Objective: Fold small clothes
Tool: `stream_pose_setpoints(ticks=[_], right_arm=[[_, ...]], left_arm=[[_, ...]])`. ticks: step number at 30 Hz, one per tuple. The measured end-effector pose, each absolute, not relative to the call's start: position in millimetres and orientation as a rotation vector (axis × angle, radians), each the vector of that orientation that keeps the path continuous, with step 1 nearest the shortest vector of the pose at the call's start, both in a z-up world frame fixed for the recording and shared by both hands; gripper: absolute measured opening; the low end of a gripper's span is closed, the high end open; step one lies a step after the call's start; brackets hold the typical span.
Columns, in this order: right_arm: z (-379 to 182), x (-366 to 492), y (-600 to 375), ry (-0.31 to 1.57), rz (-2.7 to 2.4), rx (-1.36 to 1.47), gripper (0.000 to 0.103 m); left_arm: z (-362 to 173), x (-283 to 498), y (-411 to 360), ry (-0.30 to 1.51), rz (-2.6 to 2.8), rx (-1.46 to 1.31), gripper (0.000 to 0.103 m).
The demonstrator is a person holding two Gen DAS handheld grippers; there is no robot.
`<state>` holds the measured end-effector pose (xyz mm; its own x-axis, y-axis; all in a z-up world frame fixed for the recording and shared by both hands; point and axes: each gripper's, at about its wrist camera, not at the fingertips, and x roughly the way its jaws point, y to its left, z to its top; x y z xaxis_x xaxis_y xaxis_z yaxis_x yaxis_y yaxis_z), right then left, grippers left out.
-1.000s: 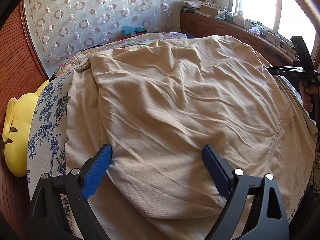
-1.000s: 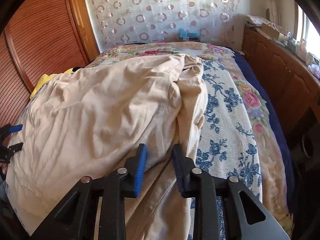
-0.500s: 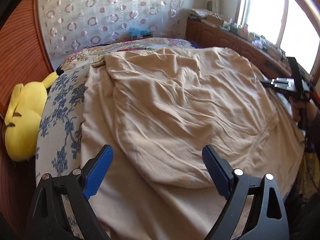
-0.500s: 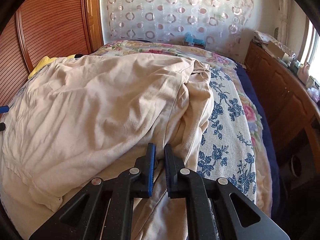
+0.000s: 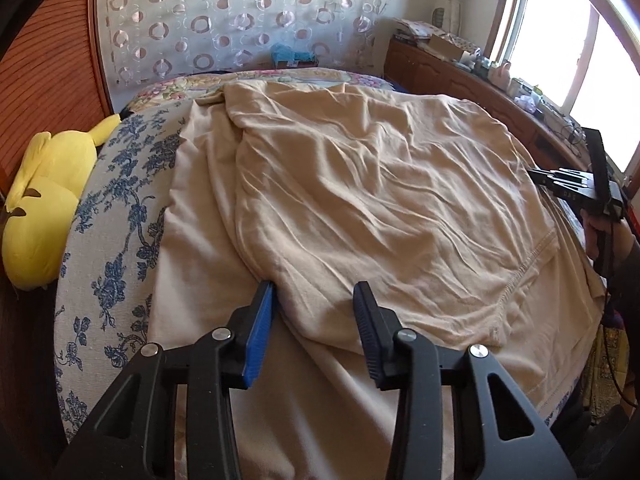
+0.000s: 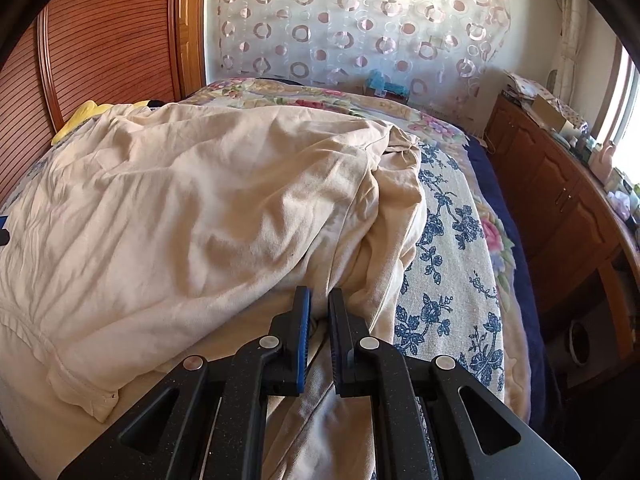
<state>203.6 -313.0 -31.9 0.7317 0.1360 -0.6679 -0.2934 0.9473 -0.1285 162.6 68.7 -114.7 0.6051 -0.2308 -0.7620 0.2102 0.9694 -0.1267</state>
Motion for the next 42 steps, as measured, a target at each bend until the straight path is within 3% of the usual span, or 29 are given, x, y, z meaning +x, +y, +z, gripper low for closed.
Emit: stream_pose_setpoints(ticks=[1,4,10,33,38,39,41,42], right_arm=[[-32,203,-313,0.713,0.238,-0.231,0.006],[-27,199,-311,0.682,0.242,-0.235,0.006],[-7,180,-309,0.61,0.269,-0.245,0.005],[35,93,-328,0.515,0.339,-0.24,0.005],[26,94,-324,0.538,0.321,-0.288,0.005],[24,97,-322,0.548,0.318,-0.287,0.005],[19,104,-320,0.564,0.317,-0.283,0.005],[19,106,-319,0.568,0.317,-0.281,0.005]], left_arm=[[-114,163,68,0.884,-0.252,-0.023,0.041],[-111,160,66,0.866,-0.275,-0.018,0.011],[-86,149,71,0.751,-0.288,-0.047,0.004],[-33,108,106,0.608,-0.284,-0.101,0.003],[-53,116,100,0.667,-0.263,-0.087,0.004],[-60,117,99,0.688,-0.262,-0.091,0.008],[-75,120,94,0.735,-0.277,-0.096,0.031],[-81,121,92,0.751,-0.283,-0.101,0.036]])
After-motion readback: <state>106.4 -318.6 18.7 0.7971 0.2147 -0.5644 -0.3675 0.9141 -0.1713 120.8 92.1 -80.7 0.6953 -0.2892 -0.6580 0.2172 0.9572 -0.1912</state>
